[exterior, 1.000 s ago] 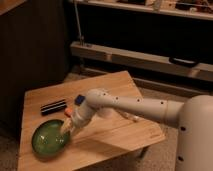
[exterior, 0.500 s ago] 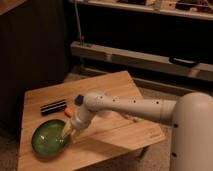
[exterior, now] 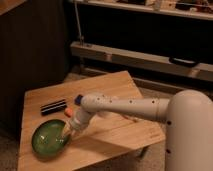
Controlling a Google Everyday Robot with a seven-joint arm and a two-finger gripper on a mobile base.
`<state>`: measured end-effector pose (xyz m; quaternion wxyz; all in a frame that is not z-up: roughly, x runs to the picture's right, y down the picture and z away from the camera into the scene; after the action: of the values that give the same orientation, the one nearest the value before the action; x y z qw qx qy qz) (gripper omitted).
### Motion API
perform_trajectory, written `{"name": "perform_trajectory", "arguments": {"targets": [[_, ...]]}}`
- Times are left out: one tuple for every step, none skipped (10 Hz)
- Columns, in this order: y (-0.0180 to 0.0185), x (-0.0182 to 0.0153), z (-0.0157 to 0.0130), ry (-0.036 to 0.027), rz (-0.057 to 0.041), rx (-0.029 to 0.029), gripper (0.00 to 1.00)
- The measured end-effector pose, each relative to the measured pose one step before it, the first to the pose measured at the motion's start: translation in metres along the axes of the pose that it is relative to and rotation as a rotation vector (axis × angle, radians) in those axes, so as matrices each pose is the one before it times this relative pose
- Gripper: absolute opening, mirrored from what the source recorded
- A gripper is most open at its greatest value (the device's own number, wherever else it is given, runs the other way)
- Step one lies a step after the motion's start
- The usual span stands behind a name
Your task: Pick up the ceramic bowl
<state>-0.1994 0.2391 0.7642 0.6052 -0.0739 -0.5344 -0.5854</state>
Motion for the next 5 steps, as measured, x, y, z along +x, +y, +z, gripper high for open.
{"name": "perform_trajectory", "arguments": {"targets": [[0.00014,0.00362,0.00321,0.00042,0.00093,-0.00296,0.5],[-0.00047,0.00308,0.00179,0.00115,-0.00021,-0.00102,0.5],[-0.00056,0.00315,0.00149,0.00134,0.00031,0.00008,0.5],[-0.00049,0.00313,0.00184,0.0006,0.00066,-0.00016,0.5],[-0.00013,0.00373,0.00135,0.00187,0.00262,0.00027,0.5]]}}
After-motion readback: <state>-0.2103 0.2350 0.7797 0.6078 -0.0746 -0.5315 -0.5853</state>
